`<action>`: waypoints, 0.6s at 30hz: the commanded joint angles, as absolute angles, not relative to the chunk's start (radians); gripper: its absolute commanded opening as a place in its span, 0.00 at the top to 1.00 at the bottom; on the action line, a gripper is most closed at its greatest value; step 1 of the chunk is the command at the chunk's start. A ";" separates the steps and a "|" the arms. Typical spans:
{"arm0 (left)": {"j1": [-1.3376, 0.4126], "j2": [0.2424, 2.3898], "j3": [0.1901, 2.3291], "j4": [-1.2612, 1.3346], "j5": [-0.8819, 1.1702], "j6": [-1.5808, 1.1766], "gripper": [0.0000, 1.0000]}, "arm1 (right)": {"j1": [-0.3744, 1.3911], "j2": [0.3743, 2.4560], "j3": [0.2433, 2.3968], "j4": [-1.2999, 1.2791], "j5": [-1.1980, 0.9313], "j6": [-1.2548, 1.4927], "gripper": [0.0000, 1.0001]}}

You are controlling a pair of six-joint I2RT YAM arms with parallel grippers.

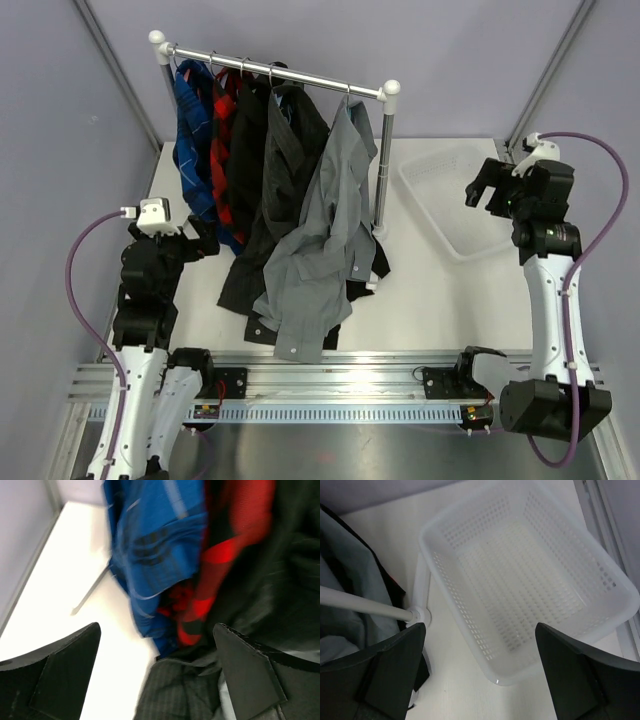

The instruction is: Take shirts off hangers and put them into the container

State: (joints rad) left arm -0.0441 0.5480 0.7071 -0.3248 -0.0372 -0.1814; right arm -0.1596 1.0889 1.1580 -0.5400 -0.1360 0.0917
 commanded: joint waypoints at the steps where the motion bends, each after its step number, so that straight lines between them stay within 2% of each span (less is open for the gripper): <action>1: -0.041 0.531 0.755 -0.288 0.095 -0.195 0.01 | -0.156 1.042 1.249 -0.567 -0.170 0.108 0.01; 6: -0.041 0.514 0.850 -0.370 0.250 -0.248 0.01 | -0.155 1.037 1.270 -0.667 -0.432 -0.128 0.01; 12: -0.044 0.604 1.052 -0.482 0.402 -0.348 0.01 | -0.150 1.052 1.253 -0.779 -0.699 -0.369 0.01; 14: -0.061 0.649 1.121 -0.500 0.435 -0.391 0.01 | -0.144 1.054 1.236 -0.798 -0.727 -0.390 0.01; 16: -0.093 0.679 1.170 -0.531 0.422 -0.413 0.01 | -0.144 1.046 1.218 -0.821 -0.797 -0.434 0.01; 18: -0.196 0.730 1.245 -0.549 0.332 -0.411 0.01 | -0.144 1.032 1.189 -0.778 -0.801 -0.384 0.01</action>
